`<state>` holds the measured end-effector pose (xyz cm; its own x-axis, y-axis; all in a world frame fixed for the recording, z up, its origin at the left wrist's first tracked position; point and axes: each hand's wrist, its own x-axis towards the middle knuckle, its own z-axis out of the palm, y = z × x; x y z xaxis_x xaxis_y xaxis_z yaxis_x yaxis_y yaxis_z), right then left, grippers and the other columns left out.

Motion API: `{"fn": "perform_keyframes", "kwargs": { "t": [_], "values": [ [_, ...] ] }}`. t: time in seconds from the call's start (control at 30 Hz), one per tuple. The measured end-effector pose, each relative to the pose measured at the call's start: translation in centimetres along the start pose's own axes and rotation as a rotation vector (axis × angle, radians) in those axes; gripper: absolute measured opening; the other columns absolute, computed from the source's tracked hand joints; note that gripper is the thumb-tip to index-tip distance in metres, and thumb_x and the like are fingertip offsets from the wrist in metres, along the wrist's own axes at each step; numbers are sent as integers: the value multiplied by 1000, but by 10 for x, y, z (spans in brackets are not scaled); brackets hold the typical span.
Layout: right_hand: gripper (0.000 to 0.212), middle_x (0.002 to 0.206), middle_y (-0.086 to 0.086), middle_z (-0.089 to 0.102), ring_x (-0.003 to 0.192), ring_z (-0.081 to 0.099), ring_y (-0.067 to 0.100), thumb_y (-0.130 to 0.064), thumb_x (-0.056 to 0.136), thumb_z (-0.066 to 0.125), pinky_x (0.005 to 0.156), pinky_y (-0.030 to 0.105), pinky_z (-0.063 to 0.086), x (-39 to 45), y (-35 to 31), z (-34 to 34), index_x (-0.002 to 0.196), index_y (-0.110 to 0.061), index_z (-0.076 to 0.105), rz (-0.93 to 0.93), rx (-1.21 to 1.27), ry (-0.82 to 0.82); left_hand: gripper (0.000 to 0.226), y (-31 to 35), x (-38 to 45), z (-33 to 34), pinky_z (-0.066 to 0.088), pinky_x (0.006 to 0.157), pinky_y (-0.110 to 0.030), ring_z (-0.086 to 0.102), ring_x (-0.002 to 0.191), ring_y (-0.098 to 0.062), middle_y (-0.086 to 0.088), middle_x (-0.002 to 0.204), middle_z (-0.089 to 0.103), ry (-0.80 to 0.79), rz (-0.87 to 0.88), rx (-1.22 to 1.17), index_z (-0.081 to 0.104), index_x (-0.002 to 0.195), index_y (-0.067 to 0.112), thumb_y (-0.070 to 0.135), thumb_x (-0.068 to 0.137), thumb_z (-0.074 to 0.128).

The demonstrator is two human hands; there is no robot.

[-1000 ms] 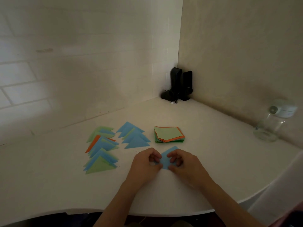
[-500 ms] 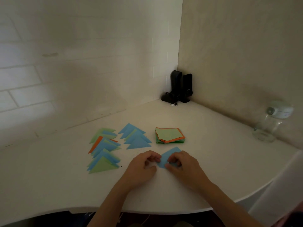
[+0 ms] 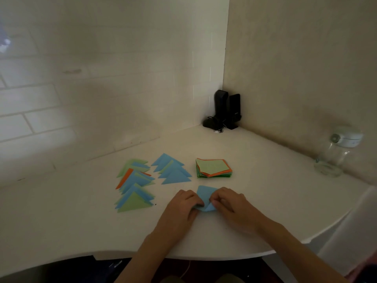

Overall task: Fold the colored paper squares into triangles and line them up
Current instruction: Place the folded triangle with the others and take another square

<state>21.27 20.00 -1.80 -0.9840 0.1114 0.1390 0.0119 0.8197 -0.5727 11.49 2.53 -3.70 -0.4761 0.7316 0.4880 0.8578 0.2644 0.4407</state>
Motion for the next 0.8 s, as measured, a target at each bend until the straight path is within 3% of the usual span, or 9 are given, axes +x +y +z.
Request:
{"fn": "perform_keyframes", "kwargs": {
  "t": [0.07,0.17,0.33,0.5,0.67,0.8],
  "values": [
    [13,100,-17,56,96,52,2,-47,87,41,92,41,39,-3,1,1,93,-37,48,-24,6,56,22,3,0,1,38,73,-22,47,83,-11,2,89,62,15,4,37,67,88,15,21,80,47],
    [16,101,-23,56,97,55,-4,-35,86,56,89,34,42,-10,5,5,100,-35,49,-69,52,154,21,6,-3,5,41,70,-26,51,80,-14,5,88,60,26,-11,73,65,86,19,26,81,46],
    [14,113,-22,54,105,50,-9,-38,89,47,81,22,36,-21,12,9,97,-34,57,-162,-127,192,24,7,-2,8,47,67,-34,53,78,-15,5,83,60,49,-69,72,66,84,18,34,84,48],
    [26,114,-20,55,104,50,-7,-50,82,52,84,24,39,-19,14,11,93,-30,63,-115,-156,213,35,4,0,7,47,69,-37,51,78,-17,3,78,59,73,-166,79,66,83,17,48,79,51],
    [33,103,-17,55,98,53,0,-58,76,50,83,31,44,-9,11,20,77,-29,66,0,-60,330,31,4,5,4,34,80,-22,40,91,-14,3,90,54,81,-379,44,67,80,14,45,75,73],
    [23,102,-14,53,99,51,5,-50,78,63,87,34,44,-1,10,25,71,-28,66,80,-75,341,34,6,7,8,31,82,-20,33,93,-12,3,92,46,78,-430,100,66,81,18,52,75,70]
  ]
}}
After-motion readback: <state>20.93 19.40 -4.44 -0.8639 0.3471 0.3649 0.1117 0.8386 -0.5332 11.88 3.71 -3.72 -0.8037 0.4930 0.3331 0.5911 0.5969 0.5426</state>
